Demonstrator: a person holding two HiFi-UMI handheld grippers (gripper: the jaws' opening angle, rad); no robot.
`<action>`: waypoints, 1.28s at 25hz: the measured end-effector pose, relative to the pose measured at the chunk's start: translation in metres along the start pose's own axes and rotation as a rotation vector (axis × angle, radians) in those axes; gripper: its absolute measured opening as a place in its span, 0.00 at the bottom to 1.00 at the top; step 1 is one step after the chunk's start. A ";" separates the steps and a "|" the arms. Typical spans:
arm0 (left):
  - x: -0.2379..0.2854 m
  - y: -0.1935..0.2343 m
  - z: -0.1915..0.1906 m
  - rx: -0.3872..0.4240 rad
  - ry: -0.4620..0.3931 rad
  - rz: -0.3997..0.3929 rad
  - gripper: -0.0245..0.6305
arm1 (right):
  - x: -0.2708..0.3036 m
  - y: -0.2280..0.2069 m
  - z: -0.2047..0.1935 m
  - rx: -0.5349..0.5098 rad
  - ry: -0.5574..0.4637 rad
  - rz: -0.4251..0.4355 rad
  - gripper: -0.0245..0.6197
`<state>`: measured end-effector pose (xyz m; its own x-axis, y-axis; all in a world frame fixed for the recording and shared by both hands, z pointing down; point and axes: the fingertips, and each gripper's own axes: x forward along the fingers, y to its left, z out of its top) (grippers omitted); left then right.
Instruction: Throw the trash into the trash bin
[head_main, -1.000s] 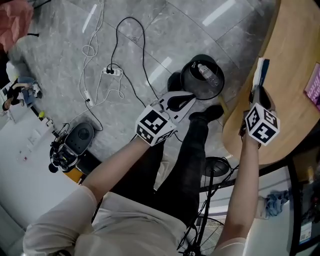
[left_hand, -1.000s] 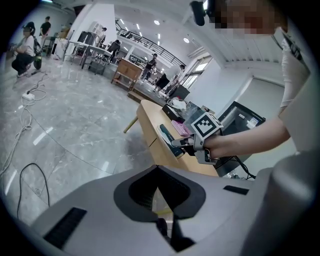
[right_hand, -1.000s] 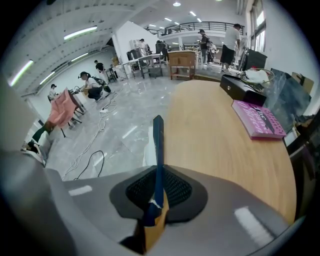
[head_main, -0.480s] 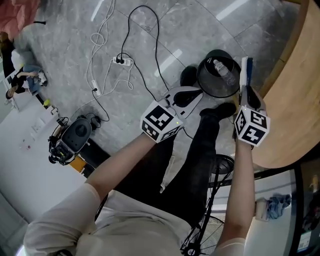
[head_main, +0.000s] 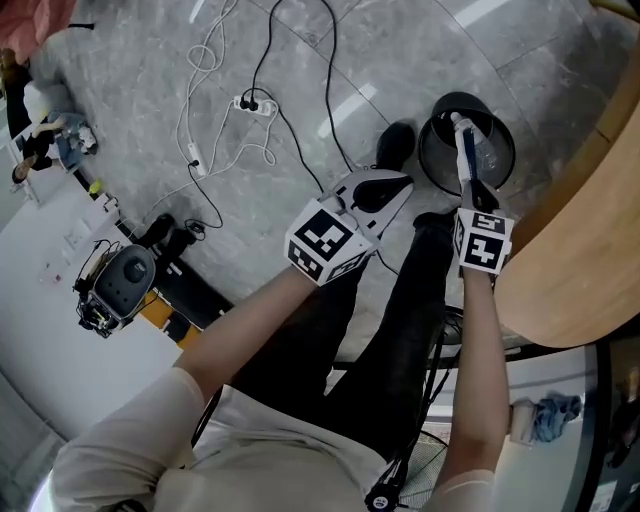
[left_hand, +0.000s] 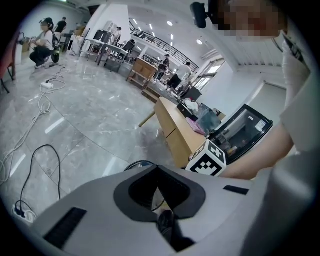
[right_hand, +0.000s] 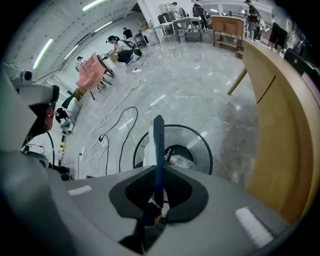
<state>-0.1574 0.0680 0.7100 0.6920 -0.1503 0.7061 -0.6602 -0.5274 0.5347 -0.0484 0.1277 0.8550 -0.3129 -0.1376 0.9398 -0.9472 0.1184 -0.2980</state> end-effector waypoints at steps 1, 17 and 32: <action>-0.001 0.002 -0.004 -0.005 0.003 0.001 0.05 | 0.006 0.002 -0.006 0.000 0.017 0.002 0.12; -0.006 0.013 -0.020 0.001 -0.001 0.005 0.05 | 0.039 0.014 -0.025 -0.013 0.037 0.018 0.47; -0.058 -0.077 0.050 0.087 -0.070 -0.027 0.05 | -0.124 0.019 0.019 -0.002 -0.141 0.013 0.47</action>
<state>-0.1321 0.0758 0.6047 0.7297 -0.1920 0.6563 -0.6157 -0.6021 0.5084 -0.0290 0.1280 0.7299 -0.3319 -0.2729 0.9030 -0.9429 0.1229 -0.3095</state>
